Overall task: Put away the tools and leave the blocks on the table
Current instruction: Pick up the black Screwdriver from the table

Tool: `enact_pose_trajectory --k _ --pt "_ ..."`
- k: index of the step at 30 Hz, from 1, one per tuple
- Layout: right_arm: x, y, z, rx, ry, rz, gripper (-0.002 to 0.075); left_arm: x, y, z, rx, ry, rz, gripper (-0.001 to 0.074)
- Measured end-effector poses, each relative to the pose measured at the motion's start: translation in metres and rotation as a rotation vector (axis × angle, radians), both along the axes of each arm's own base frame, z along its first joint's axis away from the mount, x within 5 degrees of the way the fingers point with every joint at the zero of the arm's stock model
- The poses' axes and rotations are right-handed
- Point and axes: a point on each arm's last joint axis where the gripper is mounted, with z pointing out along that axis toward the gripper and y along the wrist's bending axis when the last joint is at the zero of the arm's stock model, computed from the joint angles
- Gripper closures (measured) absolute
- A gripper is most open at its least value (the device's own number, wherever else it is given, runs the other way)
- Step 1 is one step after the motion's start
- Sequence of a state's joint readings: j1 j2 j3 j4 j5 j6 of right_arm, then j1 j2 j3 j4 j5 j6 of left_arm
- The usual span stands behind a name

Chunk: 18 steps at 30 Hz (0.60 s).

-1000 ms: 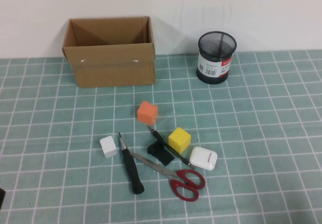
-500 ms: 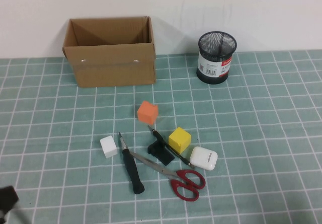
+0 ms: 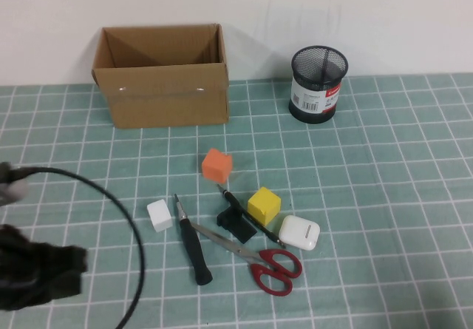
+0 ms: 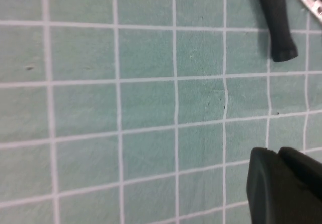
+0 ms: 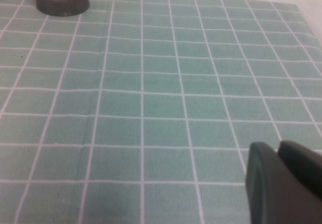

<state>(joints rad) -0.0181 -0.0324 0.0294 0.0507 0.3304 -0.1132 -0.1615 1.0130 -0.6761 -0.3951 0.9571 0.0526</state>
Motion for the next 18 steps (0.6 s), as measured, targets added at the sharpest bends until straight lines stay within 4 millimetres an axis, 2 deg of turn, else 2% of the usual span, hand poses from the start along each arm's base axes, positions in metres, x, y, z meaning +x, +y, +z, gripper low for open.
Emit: enact_pose_trajectory --k 3,6,14,18 --pt "0.0 0.0 0.0 0.0 0.0 0.0 0.0733 0.015 -0.01 -0.013 -0.004 0.049 -0.032 0.0739" --pt "0.0 0.0 0.0 0.0 0.0 0.0 0.0733 0.026 -0.029 -0.021 0.002 0.09 -0.093 0.0739" --pt "0.0 0.0 0.0 0.0 0.0 0.0 0.0733 0.04 -0.108 -0.021 0.051 0.087 -0.223 0.0739" --pt "0.0 0.0 0.0 0.0 0.0 0.0 0.0733 0.052 -0.137 -0.021 0.124 0.067 -0.217 0.0739"
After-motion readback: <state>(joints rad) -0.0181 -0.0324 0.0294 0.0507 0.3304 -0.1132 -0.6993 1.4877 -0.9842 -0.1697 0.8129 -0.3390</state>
